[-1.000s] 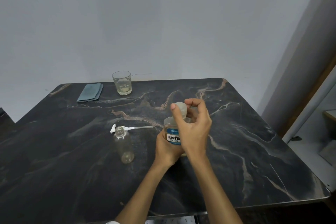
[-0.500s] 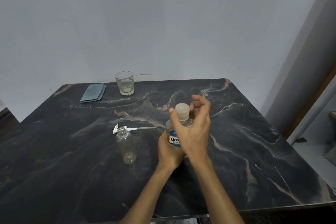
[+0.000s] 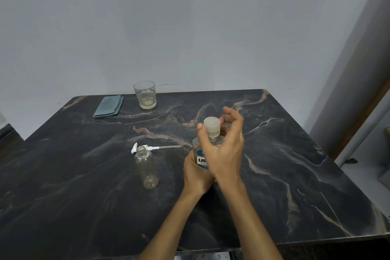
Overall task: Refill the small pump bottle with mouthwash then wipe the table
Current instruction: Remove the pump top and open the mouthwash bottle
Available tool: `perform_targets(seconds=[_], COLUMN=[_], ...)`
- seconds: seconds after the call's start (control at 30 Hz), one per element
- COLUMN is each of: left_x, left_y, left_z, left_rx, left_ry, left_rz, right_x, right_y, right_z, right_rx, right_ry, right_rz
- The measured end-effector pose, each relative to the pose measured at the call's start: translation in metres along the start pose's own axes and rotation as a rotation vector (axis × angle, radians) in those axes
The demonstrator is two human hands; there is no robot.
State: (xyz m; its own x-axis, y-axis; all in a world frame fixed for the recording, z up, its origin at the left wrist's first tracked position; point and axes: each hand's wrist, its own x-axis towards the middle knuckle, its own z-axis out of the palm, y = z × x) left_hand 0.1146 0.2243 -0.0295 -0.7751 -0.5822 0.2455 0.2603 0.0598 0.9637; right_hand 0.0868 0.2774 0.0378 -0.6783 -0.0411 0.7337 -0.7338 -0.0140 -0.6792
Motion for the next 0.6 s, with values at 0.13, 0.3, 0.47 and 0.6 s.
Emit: perform_targets(seconds=[0.13, 0.3, 0.47, 0.6], left_x=[0.0, -0.002, -0.004, -0.004], left_y=[0.0, 0.004, 0.008, 0.009], left_z=[0.001, 0.002, 0.002, 0.0], left_rx=[-0.037, -0.086, -0.025, 0.009], left_ry=[0.012, 0.027, 0.024, 0.018], left_rz=[-0.041, -0.084, -0.069, -0.083], right_x=[-0.002, -0.001, 0.002, 0.011], right_y=[0.0, 0.004, -0.003, -0.013], right_z=[0.0, 0.0, 0.0, -0.003], right_rx=[0.019, 0.016, 0.251, 0.489], right_ry=[-0.003, -0.028, 0.021, 0.112], right_rz=[-0.025, -0.023, 0.043, 0.179])
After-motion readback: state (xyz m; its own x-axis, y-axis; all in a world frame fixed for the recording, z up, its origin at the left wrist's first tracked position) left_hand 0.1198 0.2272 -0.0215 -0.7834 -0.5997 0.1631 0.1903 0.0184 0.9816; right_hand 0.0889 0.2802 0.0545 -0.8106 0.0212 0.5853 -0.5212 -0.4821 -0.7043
